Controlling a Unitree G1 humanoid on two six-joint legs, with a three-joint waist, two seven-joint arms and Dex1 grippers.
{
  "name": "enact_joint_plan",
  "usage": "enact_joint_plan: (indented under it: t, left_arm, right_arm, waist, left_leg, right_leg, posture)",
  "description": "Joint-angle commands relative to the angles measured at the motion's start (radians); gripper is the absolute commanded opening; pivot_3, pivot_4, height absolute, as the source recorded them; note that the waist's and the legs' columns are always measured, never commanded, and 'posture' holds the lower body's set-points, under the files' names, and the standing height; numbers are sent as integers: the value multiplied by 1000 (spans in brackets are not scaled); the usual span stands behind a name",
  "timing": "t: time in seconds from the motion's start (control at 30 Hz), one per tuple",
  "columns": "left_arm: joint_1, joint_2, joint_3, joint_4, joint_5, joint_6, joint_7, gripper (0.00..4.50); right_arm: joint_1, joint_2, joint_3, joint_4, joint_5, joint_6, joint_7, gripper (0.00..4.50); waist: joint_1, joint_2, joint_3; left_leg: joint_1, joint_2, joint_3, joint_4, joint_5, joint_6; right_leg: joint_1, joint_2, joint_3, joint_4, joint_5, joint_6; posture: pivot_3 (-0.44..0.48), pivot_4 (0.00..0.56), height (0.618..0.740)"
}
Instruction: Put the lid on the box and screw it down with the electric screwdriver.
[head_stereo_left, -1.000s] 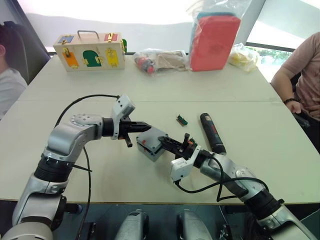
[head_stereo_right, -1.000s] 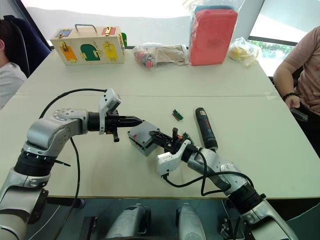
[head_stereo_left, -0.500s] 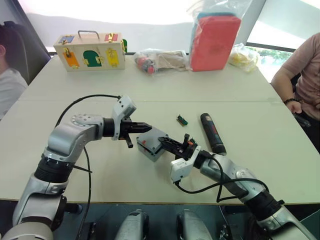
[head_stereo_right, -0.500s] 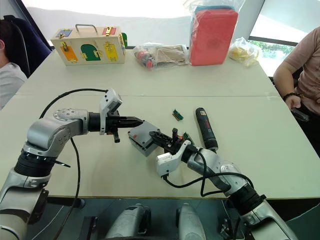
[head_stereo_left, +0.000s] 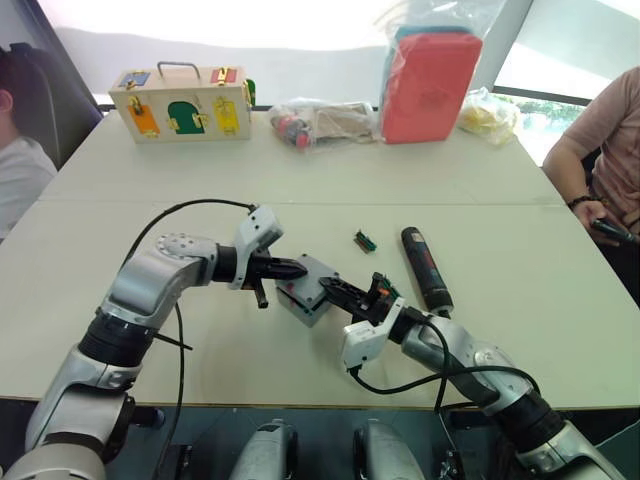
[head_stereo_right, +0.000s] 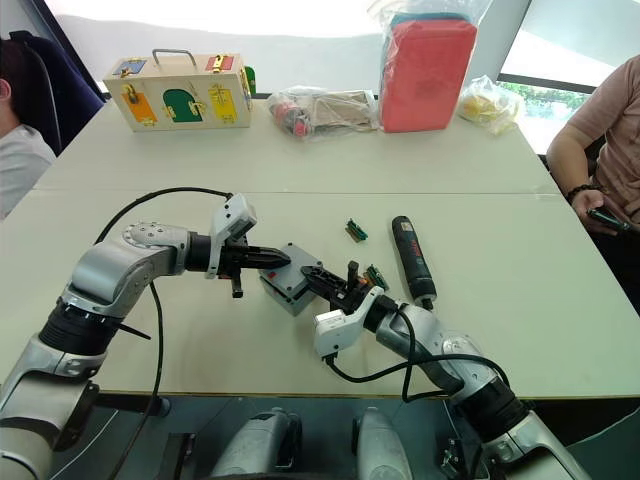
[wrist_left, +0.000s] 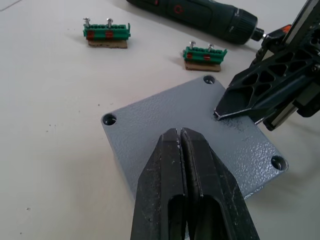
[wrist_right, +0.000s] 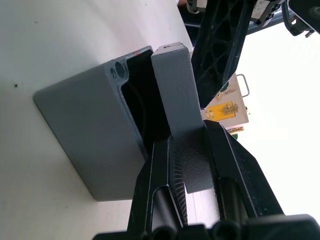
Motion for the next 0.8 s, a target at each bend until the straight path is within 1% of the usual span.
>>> enact_joint_plan:
  t: [0.03, 0.1, 0.2, 0.43, 0.6, 0.73, 0.8]
  left_arm:
    - [22, 19, -46, 3, 47, -25, -25, 0]
    - [42, 24, -68, 8, 75, -49, -28, 0]
    - [75, -1, -58, 43, 81, -70, -17, 0]
    - [112, -23, -88, 71, 130, -130, -9, 0]
    - [132, -32, -102, 83, 157, -136, -2, 0]
    - [139, -46, -97, 87, 164, -138, 4, 0]
    - [141, -50, -96, 86, 167, -140, 2, 0]
  right_arm:
    - [27, -5, 1, -11, 12, 4, 21, 1268]
    - [17, 0, -13, -29, 33, 8, 30, 2009]
    - [5, -2, -28, -67, 58, 13, 57, 2941]
    - [37, -44, -69, -159, 132, 8, 147, 2941]
    - [62, -72, -89, -207, 169, 11, 206, 2941]
    - [79, -88, -107, -233, 193, 12, 235, 2941]
    - [84, -93, -115, -237, 200, 9, 240, 2941]
  waist:
    - [0, 0, 0]
    - [-1, 0, 0]
    - [-1, 1, -1]
    - [6, 2, -3]
    - [4, 3, -5]
    - [4, 4, -6]
    - [5, 4, -6]
  left_leg:
    - [1, 0, 0, 0, 0, 0]
    - [3, 0, 0, 0, 0, 1]
    - [15, 1, 0, -4, -4, 6]
    - [17, 1, -1, -4, -4, 7]
    - [18, 1, -1, -4, -5, 8]
    - [29, 1, -1, -5, -8, 13]
    - [29, 1, -1, -5, -8, 13]
  right_leg:
    - [1, 0, 0, -1, 0, 0]
    - [3, 0, 0, -1, 0, 0]
    - [18, 1, 0, -8, -1, -1]
    - [21, 1, -1, -10, -1, -1]
    - [23, 1, -1, -11, -1, -1]
    - [34, 1, -1, -14, -1, -1]
    - [35, 0, -1, -14, -2, -1]
  posture:
    - [0, 150, 738]
    - [0, 150, 738]
    - [0, 150, 738]
    - [0, 150, 738]
    - [0, 150, 738]
    - [0, 150, 738]
    - [0, 150, 738]
